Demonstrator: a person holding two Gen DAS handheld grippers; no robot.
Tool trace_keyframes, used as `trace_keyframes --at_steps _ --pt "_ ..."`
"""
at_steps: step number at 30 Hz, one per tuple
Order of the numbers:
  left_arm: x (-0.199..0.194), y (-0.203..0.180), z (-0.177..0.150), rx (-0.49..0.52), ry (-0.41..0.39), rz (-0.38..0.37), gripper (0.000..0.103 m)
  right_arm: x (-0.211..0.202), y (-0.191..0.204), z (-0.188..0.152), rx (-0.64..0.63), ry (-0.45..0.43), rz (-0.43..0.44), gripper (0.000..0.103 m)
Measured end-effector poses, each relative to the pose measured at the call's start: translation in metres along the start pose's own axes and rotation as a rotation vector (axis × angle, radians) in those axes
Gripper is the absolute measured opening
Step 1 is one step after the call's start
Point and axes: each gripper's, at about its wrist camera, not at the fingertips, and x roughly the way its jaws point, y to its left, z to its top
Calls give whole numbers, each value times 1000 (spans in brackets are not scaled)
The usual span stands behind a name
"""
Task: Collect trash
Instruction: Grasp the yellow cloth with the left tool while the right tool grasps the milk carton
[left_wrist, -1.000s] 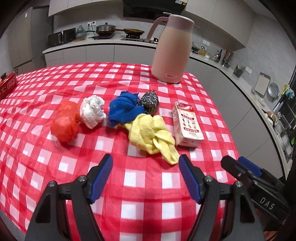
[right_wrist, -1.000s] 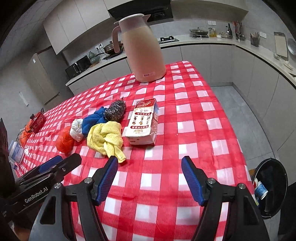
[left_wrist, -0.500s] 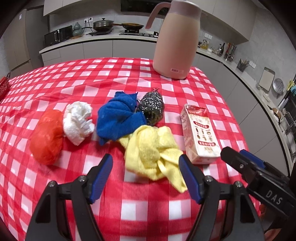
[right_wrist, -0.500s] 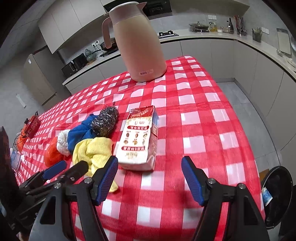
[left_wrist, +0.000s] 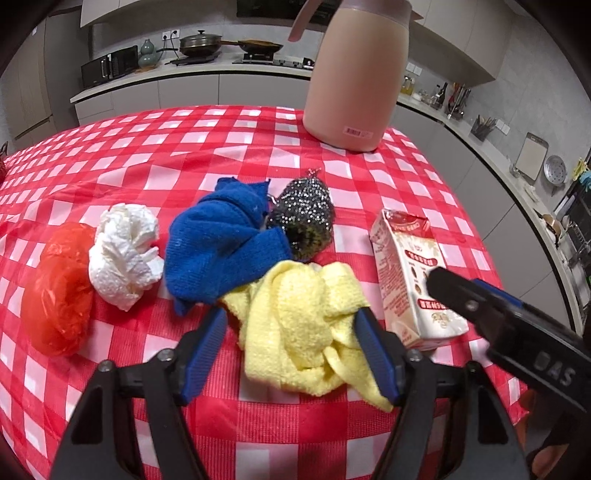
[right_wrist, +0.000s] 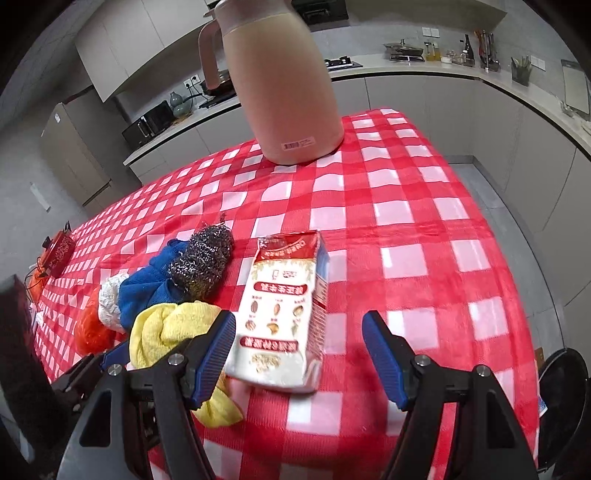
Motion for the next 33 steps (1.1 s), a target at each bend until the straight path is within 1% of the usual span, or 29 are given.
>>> trace_keyframes --at_steps 2,4,7,11,14,16,18,19,23,29,33 --pt "-3 2 -1 3 -13 -1 61 7 3 1 -6 9 0 73" --pt "-4 5 0 0 -16 0 59 15 7 1 -13 18 -4 73" --pt "-5 9 -2 4 -12 10 59 26 10 0 -17 38 -11 73" --pt "-4 12 -4 -5 -3 12 63 35 12 -2 -26 42 -31 73" --pt "-2 12 -4 -13 -4 17 66 37 16 -2 -61 38 -47 63" --pt "-1 12 -4 -15 -1 7 65 37 16 -2 -71 34 -52 61" --pt "-2 9 -4 -4 -9 -5 54 34 15 -3 -75 26 -46 56" --pt "-3 7 -4 2 -11 -13 46 31 15 -3 -78 17 -43 54" --pt "-7 1 -6 14 -20 -16 37 18 11 -7 -78 0 -32 53" --pt "-18 -2 -15 8 -21 -37 34 -4 0 -21 -72 -10 -27 52" --pt "-26 -6 -25 5 0 -61 34 -22 -11 -36 -59 -6 -35 52"
